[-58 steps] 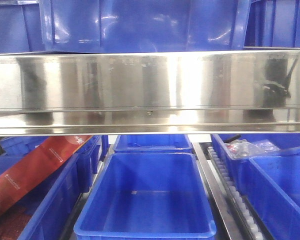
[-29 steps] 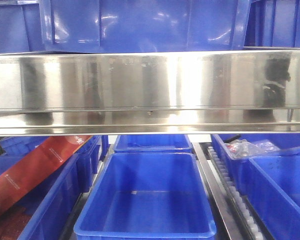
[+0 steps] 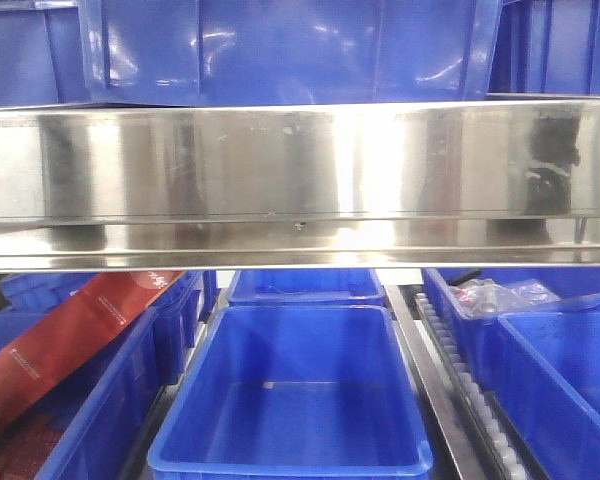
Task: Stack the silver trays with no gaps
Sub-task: 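Lift the silver tray with both grippers and pull it off the shelf, then hold the tray in both grippers while driving away from the rack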
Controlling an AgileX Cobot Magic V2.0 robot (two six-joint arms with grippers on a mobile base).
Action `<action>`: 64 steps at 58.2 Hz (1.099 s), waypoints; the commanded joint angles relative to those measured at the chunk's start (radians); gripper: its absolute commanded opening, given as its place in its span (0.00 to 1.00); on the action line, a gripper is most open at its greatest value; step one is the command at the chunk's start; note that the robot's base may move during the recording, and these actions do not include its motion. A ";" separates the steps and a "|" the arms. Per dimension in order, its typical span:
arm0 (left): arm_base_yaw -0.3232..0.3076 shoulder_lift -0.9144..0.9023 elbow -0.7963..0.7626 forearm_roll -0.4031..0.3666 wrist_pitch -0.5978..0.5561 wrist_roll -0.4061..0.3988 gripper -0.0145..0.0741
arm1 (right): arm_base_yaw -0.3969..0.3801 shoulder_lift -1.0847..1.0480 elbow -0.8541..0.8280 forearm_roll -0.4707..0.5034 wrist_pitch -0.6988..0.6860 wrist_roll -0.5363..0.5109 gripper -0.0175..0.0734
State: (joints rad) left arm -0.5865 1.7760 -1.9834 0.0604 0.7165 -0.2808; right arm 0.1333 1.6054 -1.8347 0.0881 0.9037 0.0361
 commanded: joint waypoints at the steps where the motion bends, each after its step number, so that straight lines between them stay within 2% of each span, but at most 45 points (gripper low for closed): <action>1: -0.008 -0.010 -0.005 -0.025 -0.061 0.007 0.14 | 0.007 -0.011 -0.009 0.011 -0.036 -0.019 0.10; 64: -0.008 -0.010 -0.005 -0.025 -0.061 0.007 0.14 | 0.007 -0.011 -0.009 0.011 -0.052 -0.019 0.10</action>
State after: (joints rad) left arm -0.5865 1.7760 -1.9834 0.0611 0.7117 -0.2808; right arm 0.1333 1.6054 -1.8347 0.0861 0.8942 0.0361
